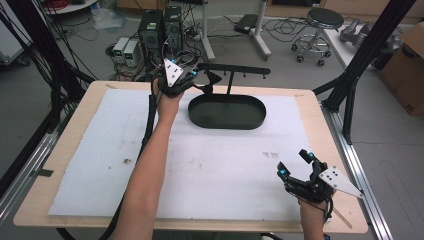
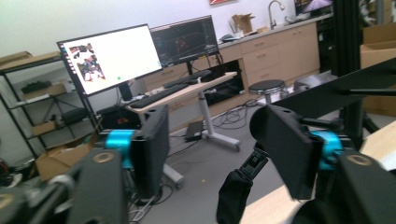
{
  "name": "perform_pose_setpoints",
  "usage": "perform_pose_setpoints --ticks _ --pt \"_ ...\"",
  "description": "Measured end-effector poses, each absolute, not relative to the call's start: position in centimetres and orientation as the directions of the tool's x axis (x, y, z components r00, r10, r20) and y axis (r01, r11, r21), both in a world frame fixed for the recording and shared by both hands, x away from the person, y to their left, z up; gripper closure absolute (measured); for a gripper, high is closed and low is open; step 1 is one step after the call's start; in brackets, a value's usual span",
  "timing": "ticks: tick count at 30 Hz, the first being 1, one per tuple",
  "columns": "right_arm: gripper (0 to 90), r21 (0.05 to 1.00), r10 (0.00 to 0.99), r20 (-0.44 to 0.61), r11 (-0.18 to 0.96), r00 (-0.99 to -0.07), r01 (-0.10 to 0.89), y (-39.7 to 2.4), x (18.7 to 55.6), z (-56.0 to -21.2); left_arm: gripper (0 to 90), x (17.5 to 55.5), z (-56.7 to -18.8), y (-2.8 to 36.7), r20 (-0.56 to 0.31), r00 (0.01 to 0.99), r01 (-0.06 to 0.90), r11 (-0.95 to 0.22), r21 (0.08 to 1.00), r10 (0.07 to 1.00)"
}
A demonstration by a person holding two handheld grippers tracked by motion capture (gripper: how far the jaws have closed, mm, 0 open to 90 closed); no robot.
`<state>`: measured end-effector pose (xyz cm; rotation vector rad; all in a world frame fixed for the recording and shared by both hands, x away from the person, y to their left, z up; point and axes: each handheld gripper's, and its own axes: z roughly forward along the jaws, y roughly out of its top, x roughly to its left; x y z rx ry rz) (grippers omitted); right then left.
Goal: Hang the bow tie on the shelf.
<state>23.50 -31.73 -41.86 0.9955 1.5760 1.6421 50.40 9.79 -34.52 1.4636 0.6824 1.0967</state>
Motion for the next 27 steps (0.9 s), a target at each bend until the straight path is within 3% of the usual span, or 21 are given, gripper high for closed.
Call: perform_pose_setpoints --ticks 6,15,27 --pt "10.1 0.996 0.858 0.085 -0.068 -0.506 0.053 -31.6 23.6 -41.8 27.4 48.7 -34.1 10.5 0.249 0.451 -0.17 -0.192 0.967 0.857" --pt "10.1 0.996 0.858 0.092 -0.074 -0.505 0.057 -31.4 23.5 -41.9 16.4 44.7 -31.9 12.8 0.145 0.557 -0.137 -0.082 0.987 0.818" --pt "10.1 0.996 0.86 0.085 -0.073 -0.502 0.043 -31.4 23.4 -41.7 14.7 38.4 -30.7 17.6 0.141 0.512 -0.138 -0.081 0.987 0.847"
